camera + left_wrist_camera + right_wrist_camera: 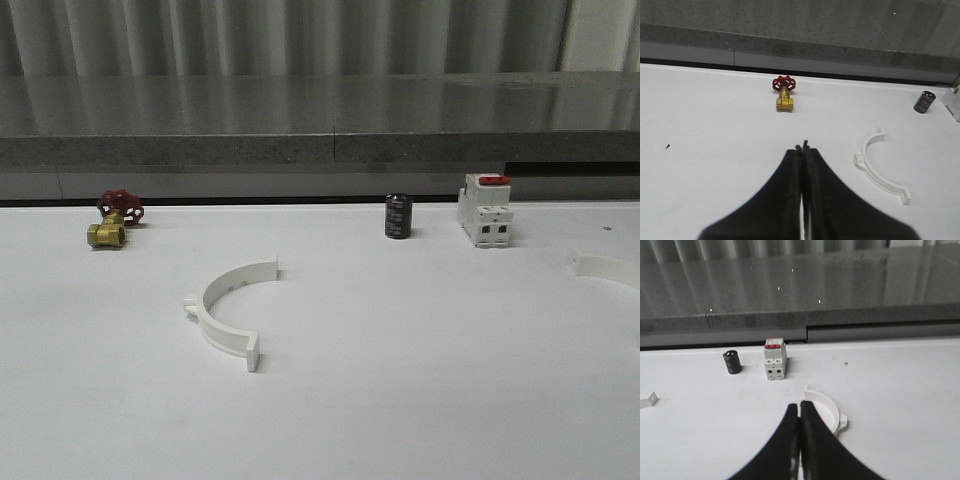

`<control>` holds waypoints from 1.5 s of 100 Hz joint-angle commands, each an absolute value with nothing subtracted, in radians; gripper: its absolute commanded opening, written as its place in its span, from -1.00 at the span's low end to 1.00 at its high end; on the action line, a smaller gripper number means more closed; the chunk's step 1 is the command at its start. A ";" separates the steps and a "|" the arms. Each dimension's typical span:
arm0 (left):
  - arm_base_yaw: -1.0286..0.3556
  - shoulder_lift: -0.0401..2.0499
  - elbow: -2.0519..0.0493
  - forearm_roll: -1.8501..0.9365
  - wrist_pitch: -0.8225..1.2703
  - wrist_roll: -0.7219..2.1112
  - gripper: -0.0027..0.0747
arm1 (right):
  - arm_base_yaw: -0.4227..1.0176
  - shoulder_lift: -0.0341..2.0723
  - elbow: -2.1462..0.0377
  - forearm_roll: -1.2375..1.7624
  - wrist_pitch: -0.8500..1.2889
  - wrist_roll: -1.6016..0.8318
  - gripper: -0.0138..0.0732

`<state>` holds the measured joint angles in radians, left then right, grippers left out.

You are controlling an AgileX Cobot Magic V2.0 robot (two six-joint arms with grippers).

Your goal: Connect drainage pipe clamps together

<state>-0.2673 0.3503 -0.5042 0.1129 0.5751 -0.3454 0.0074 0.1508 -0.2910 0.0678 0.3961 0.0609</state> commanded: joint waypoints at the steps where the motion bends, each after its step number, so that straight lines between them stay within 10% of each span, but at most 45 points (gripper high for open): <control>1: -0.265 0.356 -0.529 0.117 0.497 -0.344 -0.98 | 0.007 0.287 -0.418 0.063 0.414 0.078 -0.84; 62: -0.265 0.356 -0.529 0.117 0.497 -0.344 -0.98 | 0.007 1.065 -0.906 0.064 0.575 0.079 -0.81; 103: -0.265 0.356 -0.529 0.117 0.497 -0.344 -0.98 | 0.007 1.174 -0.918 0.065 0.606 0.079 0.74; 150: -0.265 0.356 -0.529 0.117 0.497 -0.344 -0.98 | -0.072 1.318 -0.918 0.065 0.652 0.104 0.80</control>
<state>-0.2673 0.3503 -0.5042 0.1129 0.5751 -0.3454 -0.0429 1.2851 -0.8832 0.0678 0.6939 0.1020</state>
